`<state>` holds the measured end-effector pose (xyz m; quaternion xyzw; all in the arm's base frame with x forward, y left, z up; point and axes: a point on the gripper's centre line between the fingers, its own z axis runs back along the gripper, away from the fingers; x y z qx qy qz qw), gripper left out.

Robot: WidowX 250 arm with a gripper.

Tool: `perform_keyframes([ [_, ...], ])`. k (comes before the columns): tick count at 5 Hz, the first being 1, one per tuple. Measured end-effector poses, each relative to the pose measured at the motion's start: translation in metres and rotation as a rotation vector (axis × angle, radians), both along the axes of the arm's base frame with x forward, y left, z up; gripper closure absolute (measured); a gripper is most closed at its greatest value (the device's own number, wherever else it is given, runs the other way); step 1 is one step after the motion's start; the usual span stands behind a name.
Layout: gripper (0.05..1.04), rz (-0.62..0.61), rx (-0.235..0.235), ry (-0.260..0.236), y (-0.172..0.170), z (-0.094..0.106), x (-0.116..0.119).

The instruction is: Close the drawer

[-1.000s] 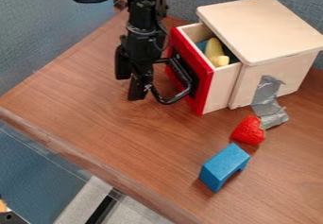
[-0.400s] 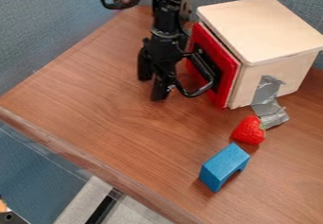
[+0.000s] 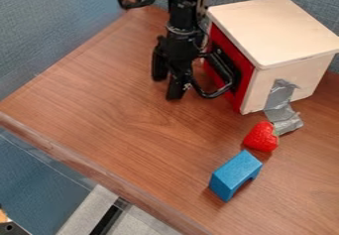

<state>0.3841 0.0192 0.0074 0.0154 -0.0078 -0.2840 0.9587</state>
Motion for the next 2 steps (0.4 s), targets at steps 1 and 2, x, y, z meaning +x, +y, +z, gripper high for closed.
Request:
perform_keyframes([
  [1, 0.082, 0.004, -0.001, 0.001, 0.000, 0.000, -0.001],
  [2, 0.084, 0.018, 0.006, 0.003, 0.001, -0.001, -0.014],
])
